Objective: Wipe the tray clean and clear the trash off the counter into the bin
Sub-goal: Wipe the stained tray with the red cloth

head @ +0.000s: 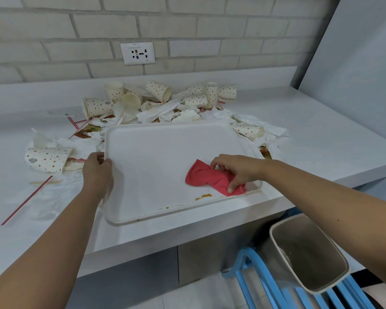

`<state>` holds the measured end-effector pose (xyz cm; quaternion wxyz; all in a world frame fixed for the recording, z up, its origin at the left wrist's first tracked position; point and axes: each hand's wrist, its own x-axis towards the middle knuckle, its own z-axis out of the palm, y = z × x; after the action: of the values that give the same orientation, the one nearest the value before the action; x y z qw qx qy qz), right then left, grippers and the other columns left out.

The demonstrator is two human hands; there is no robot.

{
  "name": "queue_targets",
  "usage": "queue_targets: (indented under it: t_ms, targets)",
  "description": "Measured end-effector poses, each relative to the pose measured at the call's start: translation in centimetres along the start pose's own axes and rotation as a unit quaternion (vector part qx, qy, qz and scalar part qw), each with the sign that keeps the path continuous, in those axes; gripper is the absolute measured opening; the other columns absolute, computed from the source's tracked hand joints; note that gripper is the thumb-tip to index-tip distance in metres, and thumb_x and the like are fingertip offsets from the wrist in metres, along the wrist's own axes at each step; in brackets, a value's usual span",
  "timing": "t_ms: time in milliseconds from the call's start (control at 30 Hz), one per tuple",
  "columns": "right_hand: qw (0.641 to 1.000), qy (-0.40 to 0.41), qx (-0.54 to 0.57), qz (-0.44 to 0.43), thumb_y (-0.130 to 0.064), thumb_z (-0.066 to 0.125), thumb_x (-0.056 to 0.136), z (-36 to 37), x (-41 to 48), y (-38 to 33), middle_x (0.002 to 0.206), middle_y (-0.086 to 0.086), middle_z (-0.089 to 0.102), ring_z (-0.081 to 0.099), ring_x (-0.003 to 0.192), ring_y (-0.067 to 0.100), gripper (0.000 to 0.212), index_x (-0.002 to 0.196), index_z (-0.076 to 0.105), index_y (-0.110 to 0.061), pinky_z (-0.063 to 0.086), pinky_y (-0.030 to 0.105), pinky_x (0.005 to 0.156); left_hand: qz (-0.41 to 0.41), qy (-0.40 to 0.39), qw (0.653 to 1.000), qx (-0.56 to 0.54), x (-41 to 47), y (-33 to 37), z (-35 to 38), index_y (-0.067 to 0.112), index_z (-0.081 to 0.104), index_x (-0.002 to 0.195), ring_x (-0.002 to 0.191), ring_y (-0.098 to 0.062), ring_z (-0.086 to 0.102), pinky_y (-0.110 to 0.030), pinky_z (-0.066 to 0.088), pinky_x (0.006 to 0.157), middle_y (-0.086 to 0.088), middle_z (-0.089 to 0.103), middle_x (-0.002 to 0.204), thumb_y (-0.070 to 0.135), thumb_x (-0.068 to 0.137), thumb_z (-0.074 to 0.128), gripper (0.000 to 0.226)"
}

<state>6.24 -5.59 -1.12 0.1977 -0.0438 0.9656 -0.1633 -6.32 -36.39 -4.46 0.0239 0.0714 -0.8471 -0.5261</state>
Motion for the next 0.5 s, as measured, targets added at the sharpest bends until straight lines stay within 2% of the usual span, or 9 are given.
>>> queue_targets:
  t_ms: [67,133,300,400,500]
  targets:
    - [1.000,0.010,-0.005,-0.014,-0.013,0.082,0.068,0.3,0.3,-0.8,0.106,-0.005,0.042,0.046,0.092,0.013,0.072,0.129,0.044,-0.018,0.036,0.015,0.068,0.001,-0.004,0.999,-0.033,-0.1,0.2,-0.2,0.004,0.048,0.129,0.107,-0.030,0.052,-0.035,0.040,0.084,-0.015,0.054,0.126,0.010,0.094,0.043,0.035]
    - [0.999,0.017,-0.011,-0.025,-0.014,0.082,0.068,0.7,0.8,-1.9,0.106,-0.004,0.042,0.046,0.093,0.013,0.072,0.128,0.044,-0.017,0.037,0.020,0.076,0.007,0.000,0.998,-0.056,-0.2,0.4,-0.3,0.006,0.049,0.128,0.104,-0.027,0.051,-0.034,0.040,0.084,-0.013,0.055,0.124,0.010,0.094,0.044,0.035]
    - [0.998,0.024,-0.021,-0.049,-0.015,0.082,0.067,1.4,1.7,-4.1,0.108,-0.004,0.041,0.046,0.096,0.015,0.072,0.127,0.043,-0.017,0.044,0.028,0.085,0.017,-0.007,0.995,-0.103,-0.3,0.4,-0.6,0.011,0.050,0.129,0.098,-0.020,0.050,-0.033,0.041,0.083,-0.004,0.052,0.111,0.012,0.093,0.046,0.036]
    - [0.998,0.026,-0.022,-0.056,-0.014,0.083,0.067,1.7,2.2,-5.3,0.106,-0.004,0.040,0.046,0.096,0.016,0.071,0.126,0.043,-0.016,0.043,0.029,0.084,0.014,-0.020,0.993,-0.117,-0.3,0.3,-0.7,0.012,0.050,0.129,0.097,-0.022,0.051,-0.034,0.042,0.084,-0.002,0.052,0.106,0.013,0.094,0.045,0.036]
    - [0.997,0.033,-0.014,-0.064,-0.014,0.083,0.066,2.1,3.0,-6.9,0.102,-0.005,0.040,0.044,0.092,0.015,0.070,0.124,0.044,-0.014,0.037,0.025,0.078,0.009,-0.029,0.991,-0.131,-0.2,0.3,-0.8,0.013,0.050,0.129,0.094,-0.021,0.050,-0.035,0.042,0.083,0.001,0.053,0.092,0.013,0.094,0.044,0.035]
